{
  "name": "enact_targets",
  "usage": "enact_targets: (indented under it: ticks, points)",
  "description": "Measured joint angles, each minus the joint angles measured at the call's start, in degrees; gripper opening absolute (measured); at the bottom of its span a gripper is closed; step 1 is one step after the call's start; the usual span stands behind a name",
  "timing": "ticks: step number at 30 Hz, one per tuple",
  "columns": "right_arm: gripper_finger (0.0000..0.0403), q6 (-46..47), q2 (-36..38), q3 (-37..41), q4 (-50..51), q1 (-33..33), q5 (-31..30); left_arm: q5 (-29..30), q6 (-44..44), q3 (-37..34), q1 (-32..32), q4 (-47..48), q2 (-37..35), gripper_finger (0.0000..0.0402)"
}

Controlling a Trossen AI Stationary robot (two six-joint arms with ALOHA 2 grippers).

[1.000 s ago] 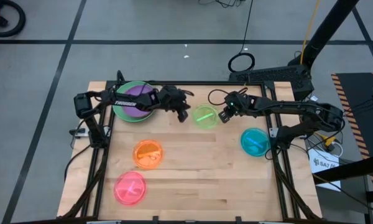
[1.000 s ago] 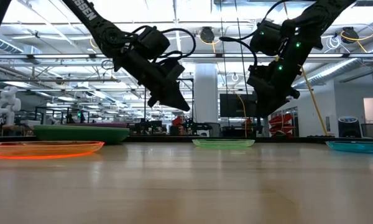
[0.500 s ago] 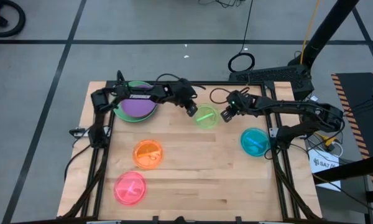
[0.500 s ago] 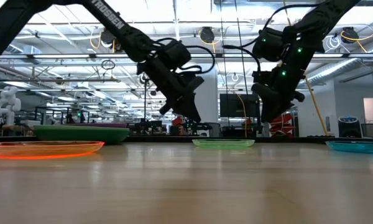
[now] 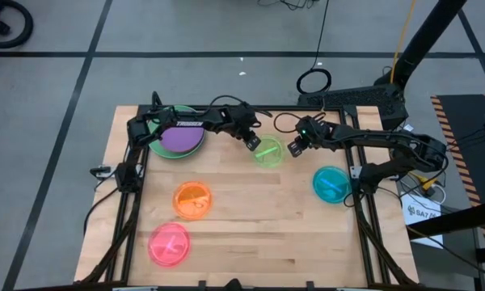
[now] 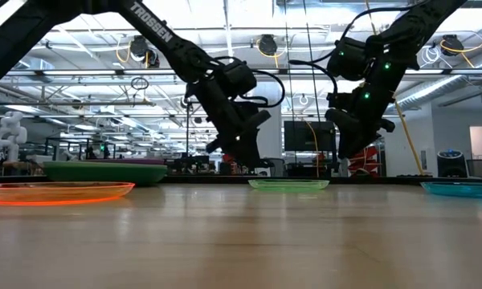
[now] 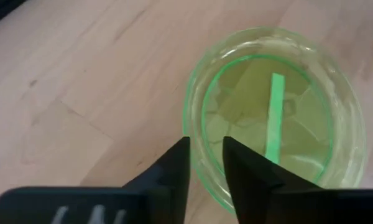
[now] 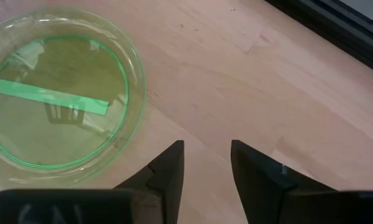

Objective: Stack plastic plates
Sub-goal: Stack the transparent green plate on top of the violet plate

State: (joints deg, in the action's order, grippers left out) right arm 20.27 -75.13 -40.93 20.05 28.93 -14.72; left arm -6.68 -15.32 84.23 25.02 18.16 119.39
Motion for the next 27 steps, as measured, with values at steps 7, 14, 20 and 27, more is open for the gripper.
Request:
enact_targets:
  ticks: [7,14,20,27]
  points:
    - [0.0128,1.6,0.0,0.0,0.87,-0.02,0.03,1.5,-0.45,0.0,-0.22,-0.05,0.01,0.0154]
    - [0.0128,1.55,0.0,0.0,1.68,-0.02,0.04,2.21,0.46,0.0,-0.71,-0.66,0.37,0.0156]
    - [0.0128,1.37,0.0,-0.02,1.66,-0.02,0.04,2.37,1.08,0.0,-1.09,-0.77,0.37,0.0157]
    - [0.0128,1.33,0.0,-0.03,1.2,-0.02,0.04,2.49,-3.89,0.0,-2.18,2.48,0.37,0.0157]
